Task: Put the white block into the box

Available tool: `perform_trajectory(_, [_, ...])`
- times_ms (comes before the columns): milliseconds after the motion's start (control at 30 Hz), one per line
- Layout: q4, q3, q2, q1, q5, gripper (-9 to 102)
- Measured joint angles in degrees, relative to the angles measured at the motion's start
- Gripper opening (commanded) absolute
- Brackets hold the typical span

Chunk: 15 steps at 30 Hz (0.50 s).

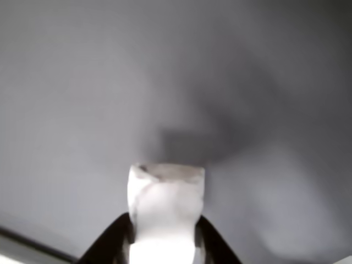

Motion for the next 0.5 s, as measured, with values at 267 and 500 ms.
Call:
perform_trajectory(267, [0.70, 0.53, 8.96, 5.89, 4.92, -2])
perform_trajectory(500, [0.88, 8.44, 16.96, 13.01, 10.37, -2])
